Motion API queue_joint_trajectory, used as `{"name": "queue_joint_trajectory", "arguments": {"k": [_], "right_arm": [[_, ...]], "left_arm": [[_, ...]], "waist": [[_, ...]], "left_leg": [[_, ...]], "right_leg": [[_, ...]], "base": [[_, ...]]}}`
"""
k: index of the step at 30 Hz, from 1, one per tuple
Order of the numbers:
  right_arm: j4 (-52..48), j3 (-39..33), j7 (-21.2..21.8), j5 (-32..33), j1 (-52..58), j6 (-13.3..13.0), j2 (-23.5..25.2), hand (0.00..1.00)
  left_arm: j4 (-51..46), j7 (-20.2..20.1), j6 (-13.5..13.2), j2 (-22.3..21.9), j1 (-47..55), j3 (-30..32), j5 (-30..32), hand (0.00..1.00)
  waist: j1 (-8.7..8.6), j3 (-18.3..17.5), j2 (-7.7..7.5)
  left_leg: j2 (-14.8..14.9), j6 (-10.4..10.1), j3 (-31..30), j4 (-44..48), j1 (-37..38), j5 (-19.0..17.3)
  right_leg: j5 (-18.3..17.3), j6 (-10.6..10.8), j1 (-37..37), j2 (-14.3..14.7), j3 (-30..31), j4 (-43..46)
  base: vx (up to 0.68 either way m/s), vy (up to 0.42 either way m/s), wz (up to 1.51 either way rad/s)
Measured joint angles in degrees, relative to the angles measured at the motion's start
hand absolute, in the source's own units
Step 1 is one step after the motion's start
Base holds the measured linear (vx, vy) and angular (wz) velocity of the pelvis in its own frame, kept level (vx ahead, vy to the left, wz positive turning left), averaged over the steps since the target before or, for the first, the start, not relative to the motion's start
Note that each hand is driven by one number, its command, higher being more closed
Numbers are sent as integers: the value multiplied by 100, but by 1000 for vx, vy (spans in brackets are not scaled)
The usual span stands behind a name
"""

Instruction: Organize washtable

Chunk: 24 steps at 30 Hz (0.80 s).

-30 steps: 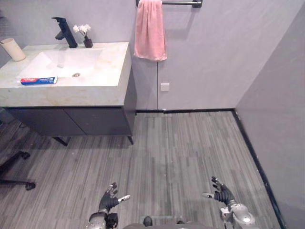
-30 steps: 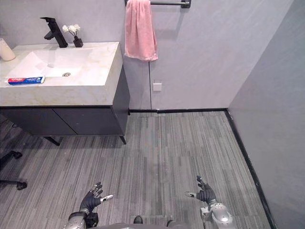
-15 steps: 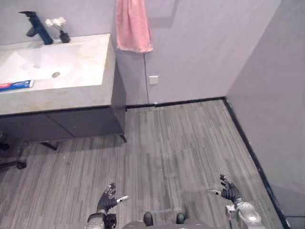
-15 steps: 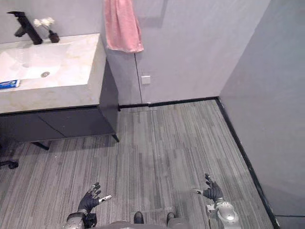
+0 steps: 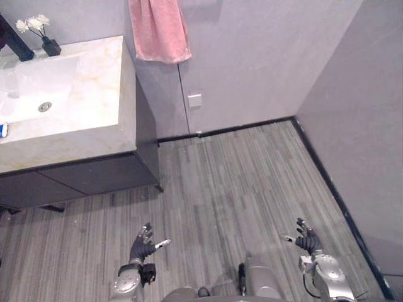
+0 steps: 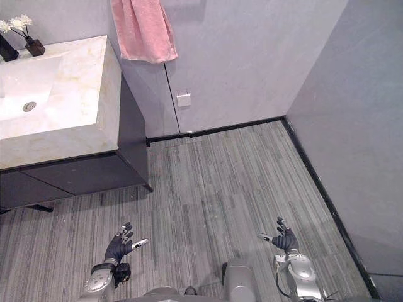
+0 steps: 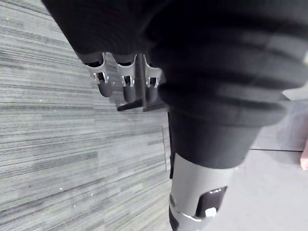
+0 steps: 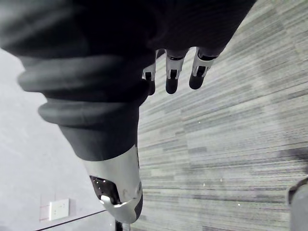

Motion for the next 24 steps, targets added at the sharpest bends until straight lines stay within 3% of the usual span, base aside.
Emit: {"name": "queue_joint_trajectory", "arguments": {"k": [1,2,3,4,5,6,7,9,10,12,13,15,16,17,18,19,20,21,22,23,24], "right_arm": [[-10,35,4,-1,10,1,-3,0],[-132,119,7,-2,83,3,15,0],[-215,148,11,0,149,-4,21,0],[-205,171,12,0,141,9,12,0],[-291,263,18,0,104,0,19,0],[-360,353,30,-2,115,1,25,0],[-375,398,35,-2,120,-1,35,0],[-398,518,27,1,125,-26,141,0],[-420,516,8,2,122,-28,168,0],[-549,482,-16,4,69,-78,236,0],[-548,466,-15,4,52,-79,231,0],[-530,441,-17,2,16,-61,231,0],[-501,426,-17,2,21,-57,239,0],[-479,419,-24,2,44,-57,208,0],[-447,422,-32,-1,49,-50,222,0],[-383,456,-37,-4,14,-5,378,0],[-386,454,-37,-76,13,-10,452,0],[-379,450,-39,-103,-22,-8,448,0],[-372,452,-39,-104,-27,-8,456,0],[-367,458,-30,-112,-69,-7,482,0],[-355,461,-21,-115,-63,-8,512,0]], "left_arm": [[-1,15,-6,5,-27,3,0,0],[-1,22,-12,33,-27,21,0,0],[45,18,-10,8,-19,32,1,0],[65,18,-3,-61,-1,27,1,0],[75,2,2,-70,22,25,2,0],[74,3,2,-100,4,38,1,0],[75,4,2,-122,18,48,1,0],[77,-5,4,-182,66,47,0,0],[75,-6,3,-194,65,43,-1,0],[68,-4,1,-220,48,43,-1,0],[70,-4,4,-237,-10,43,-1,0],[66,-3,4,-287,-25,29,0,0],[66,5,9,-324,-5,29,0,0],[51,19,9,-395,6,27,3,0],[57,33,9,-411,1,29,9,0],[55,86,13,-381,8,41,18,0],[60,141,18,-410,-24,54,104,0],[55,140,20,-481,-63,-2,180,0],[54,137,21,-508,-60,-35,210,0],[54,177,25,-556,-8,-164,247,0],[60,159,65,-584,8,-277,247,0]], "waist": [[-20,12,-14],[-79,-7,-118],[-114,-11,-156],[-99,-47,-54],[-89,-48,-10],[-83,-11,23],[-49,14,22],[91,100,-77],[103,130,-130],[226,184,-246],[236,215,-235],[277,260,-234],[304,250,-206],[377,193,-36],[417,185,16],[447,119,-132],[418,64,-291],[406,60,-313],[410,70,-334],[401,91,-379],[384,105,-429]], "left_leg": [[21,-69,-59,14,48,-40],[15,-239,-198,98,141,-145],[48,-360,-316,301,191,-235],[232,-380,-354,715,64,-237],[425,-424,-388,1706,-358,-86],[620,-339,-474,3090,-920,467],[755,-289,-527,3711,-1144,825],[1169,-59,-376,5358,-1685,668],[1200,-14,-315,5491,-1798,638],[1074,-7,-178,5193,-2553,452],[997,-37,-193,4918,-2731,394],[658,-105,-186,3677,-3133,392],[438,-335,-191,2509,-3158,603],[362,-467,-255,1274,-3097,1083],[368,-223,-329,1263,-3100,1556],[204,43,-305,1522,-3098,1548],[21,164,-235,1611,-3108,1307],[-24,199,-134,1614,-3022,1176],[-59,241,-84,1587,-2913,1120],[-157,335,-75,1496,-2659,1027],[-258,396,-60,1326,-2165,861]], "right_leg": [[179,-39,-53,50,11,-278],[742,-165,-79,53,94,-823],[1138,-335,-76,31,114,-672],[1030,-449,-37,105,-25,-573],[835,-552,168,195,-124,-671],[736,-656,572,306,-221,-933],[714,-697,843,374,-229,-1100],[649,-800,2017,504,-193,-1725],[649,-801,2248,475,-159,-1861],[529,-781,2884,306,-25,-2398],[501,-733,2985,249,-23,-2467],[366,-611,3275,48,-24,-2603],[253,-496,3449,-49,-7,-2675],[74,-377,3575,10,61,-2717],[-48,-311,3646,41,134,-2691],[-274,-261,3691,-137,262,-2486],[-331,-229,3535,-333,347,-2064],[-310,-184,3212,-425,464,-1301],[-240,-14,3047,-479,508,-839],[-68,303,2780,-586,556,-87],[-30,494,2424,-707,587,1077]], "base": [[461,-116,71],[413,-121,73],[562,-167,54],[570,-203,29],[690,-254,20],[563,-228,28],[561,-209,20],[536,-164,6],[487,-101,4],[430,-25,-4],[443,79,-1],[406,133,1],[412,182,-15],[415,209,-30],[425,242,-40],[462,227,-19],[585,262,-12],[502,216,-5],[399,195,-19],[480,230,-17],[482,206,-8]]}}
